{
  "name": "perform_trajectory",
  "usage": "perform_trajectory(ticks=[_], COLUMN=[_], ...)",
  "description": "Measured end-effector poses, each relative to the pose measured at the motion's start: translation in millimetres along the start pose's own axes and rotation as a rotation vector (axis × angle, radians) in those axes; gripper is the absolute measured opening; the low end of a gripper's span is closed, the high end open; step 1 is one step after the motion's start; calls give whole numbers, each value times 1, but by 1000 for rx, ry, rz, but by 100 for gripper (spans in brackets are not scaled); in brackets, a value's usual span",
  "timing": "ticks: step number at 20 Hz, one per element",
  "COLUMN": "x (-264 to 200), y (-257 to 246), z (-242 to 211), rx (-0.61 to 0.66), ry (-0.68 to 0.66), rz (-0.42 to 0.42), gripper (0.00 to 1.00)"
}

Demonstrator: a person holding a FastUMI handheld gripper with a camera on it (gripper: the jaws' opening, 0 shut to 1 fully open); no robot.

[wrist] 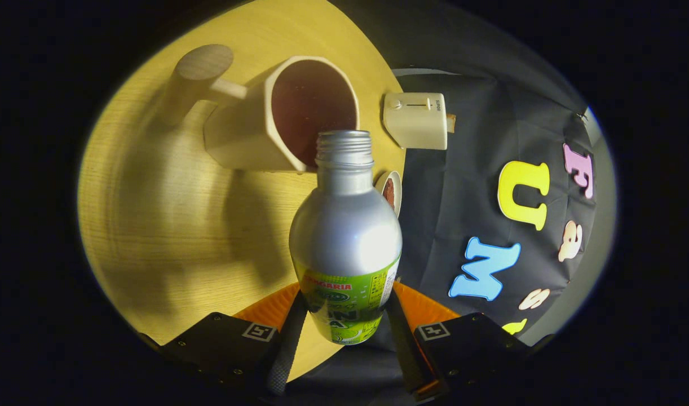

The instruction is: Take the bottle from table, then pour the juice into the cup, finally place the bottle on the coaster

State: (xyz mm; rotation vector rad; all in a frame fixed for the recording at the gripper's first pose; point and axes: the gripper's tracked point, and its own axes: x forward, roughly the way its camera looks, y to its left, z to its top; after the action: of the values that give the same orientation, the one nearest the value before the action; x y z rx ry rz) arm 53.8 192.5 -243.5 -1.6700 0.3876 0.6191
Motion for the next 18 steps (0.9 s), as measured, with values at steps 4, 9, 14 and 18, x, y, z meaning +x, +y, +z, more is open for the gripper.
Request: perform_trajectory(ticks=[4, 9, 14, 18], x=[-1, -2, -4, -5], y=[-9, -16, -18, -21], z=[-3, -8, -8, -6], rx=[-32, -71, -138, -186], ry=[11, 37, 47, 54], rz=[5, 9, 30, 38], gripper=[76, 76, 76, 76])
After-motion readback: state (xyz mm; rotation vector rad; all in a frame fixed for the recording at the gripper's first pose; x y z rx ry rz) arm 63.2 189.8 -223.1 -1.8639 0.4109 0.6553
